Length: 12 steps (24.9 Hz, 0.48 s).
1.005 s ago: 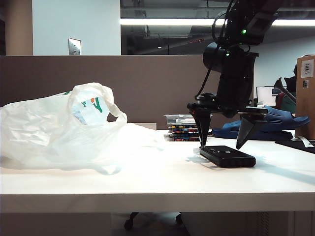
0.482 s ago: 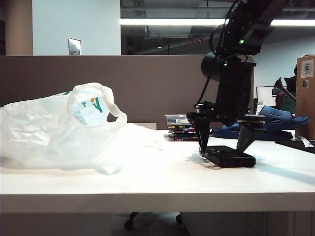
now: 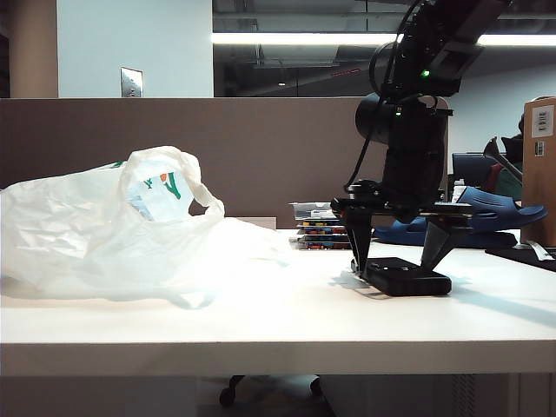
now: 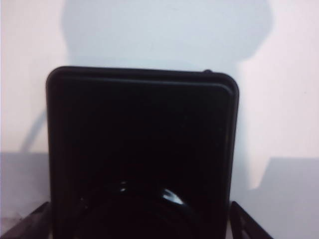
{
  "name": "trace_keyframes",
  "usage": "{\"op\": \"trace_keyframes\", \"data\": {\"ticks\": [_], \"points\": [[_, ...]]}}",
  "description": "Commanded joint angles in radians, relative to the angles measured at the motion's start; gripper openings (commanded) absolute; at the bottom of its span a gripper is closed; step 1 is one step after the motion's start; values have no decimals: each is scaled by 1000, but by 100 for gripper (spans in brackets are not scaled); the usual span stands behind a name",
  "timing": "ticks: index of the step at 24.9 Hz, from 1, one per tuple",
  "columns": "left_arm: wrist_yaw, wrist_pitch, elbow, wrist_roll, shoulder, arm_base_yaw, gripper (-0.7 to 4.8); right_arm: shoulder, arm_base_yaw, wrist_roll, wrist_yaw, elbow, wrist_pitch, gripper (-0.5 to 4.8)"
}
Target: Put the power bank into the bag.
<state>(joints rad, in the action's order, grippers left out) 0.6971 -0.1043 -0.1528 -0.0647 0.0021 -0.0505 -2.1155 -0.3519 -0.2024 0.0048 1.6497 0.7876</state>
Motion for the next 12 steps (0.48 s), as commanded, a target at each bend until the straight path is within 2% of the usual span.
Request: {"op": "trace_keyframes", "data": {"ticks": [1,3,7,10,12], "points": [[6,48,-8,1,0,2,-6,-5,-1,-14,-6,-4,46,412],[6,54,-8,1,0,2,-6,-5,-1,-14,-6,-4,46,407],[0,63,-8,1,0,2,-6,-5,-1,-14,-6,-4,46,264],[-5,137,-8,4,0,2,2,-5,-1,-14,-5,-4,45,240],[-5,201,-8,0,0,2,71,-5,-1,-14,-6,-4,46,240]]}}
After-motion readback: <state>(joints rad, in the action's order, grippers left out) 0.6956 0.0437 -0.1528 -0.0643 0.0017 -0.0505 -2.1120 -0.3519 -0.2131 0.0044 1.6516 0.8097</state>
